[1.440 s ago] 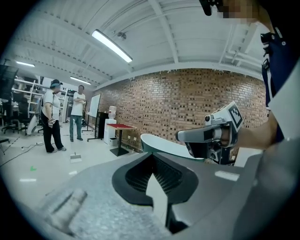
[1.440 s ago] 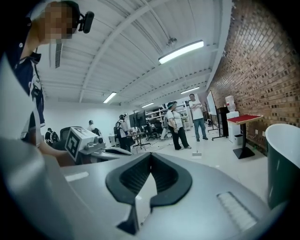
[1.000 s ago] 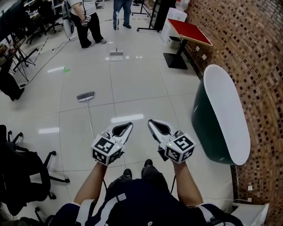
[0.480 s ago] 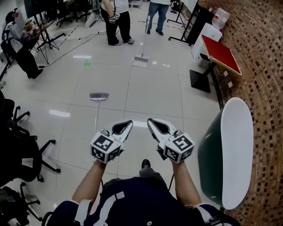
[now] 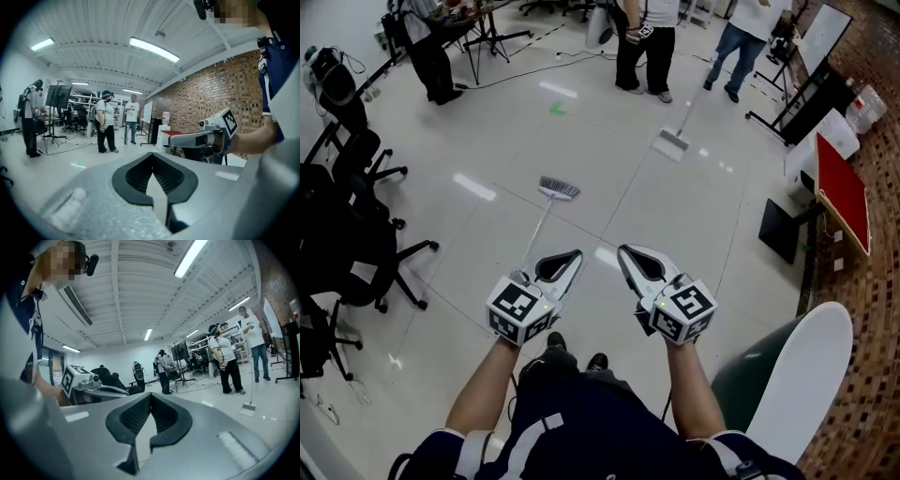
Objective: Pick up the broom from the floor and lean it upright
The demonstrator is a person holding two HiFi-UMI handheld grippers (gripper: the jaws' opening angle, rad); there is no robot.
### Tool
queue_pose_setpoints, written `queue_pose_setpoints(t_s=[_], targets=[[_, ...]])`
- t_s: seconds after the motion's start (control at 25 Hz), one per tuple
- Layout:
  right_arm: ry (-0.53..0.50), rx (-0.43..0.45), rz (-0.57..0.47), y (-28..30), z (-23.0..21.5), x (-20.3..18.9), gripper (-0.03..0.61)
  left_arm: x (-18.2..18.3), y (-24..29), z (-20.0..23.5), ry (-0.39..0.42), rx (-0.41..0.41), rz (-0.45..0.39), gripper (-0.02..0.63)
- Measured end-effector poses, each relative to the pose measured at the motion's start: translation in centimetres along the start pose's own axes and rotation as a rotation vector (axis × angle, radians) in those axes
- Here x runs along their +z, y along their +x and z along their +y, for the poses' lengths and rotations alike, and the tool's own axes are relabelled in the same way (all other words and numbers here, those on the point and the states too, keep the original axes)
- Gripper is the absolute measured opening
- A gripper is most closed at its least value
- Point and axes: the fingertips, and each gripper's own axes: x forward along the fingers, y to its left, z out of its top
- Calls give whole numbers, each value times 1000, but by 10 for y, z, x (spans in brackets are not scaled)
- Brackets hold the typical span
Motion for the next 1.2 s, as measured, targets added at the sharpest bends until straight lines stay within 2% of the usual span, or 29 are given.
queue_pose_setpoints(t_s=[0.24,0.52,0.84,0.96,1.08,1.2], targets=[[-53,140,62,86,3,8,5,-6,-23,82,-65,183,-46,0],[-146,373,133,191,51,22,6,-20,-72,166,-134,377,-80,0],[-258,787,269,282,114,-4,11,-63,-142,219,-290,738,-106,0],[-321,968,333,305,139,-33,32,-87,-167,235,-360,880,-105,0],[-378,1179,404,316,159,-70,35,-117,-187,237,-435,1061,-98,0],[-455,1334,470,324,171,-110,35,-153,-203,231,-516,1216,-84,0]])
